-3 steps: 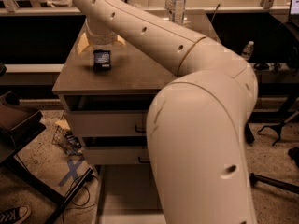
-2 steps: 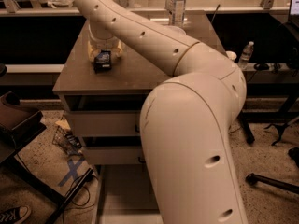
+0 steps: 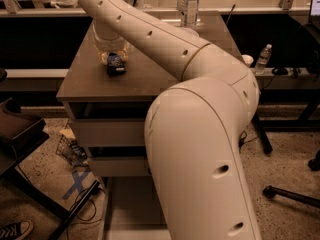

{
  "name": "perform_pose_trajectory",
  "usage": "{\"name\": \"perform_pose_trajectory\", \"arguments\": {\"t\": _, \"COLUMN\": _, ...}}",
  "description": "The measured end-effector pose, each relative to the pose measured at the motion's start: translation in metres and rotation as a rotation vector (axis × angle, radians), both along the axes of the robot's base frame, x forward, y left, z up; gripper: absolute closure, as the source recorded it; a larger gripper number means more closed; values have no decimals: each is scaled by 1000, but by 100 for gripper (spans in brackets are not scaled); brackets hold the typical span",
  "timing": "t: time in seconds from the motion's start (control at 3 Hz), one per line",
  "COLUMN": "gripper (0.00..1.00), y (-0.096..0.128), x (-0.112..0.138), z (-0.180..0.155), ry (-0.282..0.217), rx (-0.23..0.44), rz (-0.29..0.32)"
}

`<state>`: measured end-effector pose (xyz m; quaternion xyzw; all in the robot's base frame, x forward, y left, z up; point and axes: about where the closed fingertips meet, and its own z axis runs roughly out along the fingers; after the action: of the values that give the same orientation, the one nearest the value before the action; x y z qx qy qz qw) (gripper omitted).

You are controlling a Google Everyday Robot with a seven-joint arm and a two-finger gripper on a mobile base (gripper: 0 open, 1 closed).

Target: Place rxbar blueberry into bottom drawer

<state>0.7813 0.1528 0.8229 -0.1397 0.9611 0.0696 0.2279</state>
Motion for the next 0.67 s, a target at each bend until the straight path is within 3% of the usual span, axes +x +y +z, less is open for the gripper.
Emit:
{"name": "perform_pose_trajectory", "arguments": {"t": 0.33, "gripper": 100, "y": 0, "x": 0, "z": 0, "ry": 0, "rx": 0, "rz": 0}}
{"name": "perform_pose_trajectory", "arguments": {"t": 0.67, "gripper": 100, "y": 10, "x": -2, "z": -4, "ry": -9, "rx": 16, "rz": 38}}
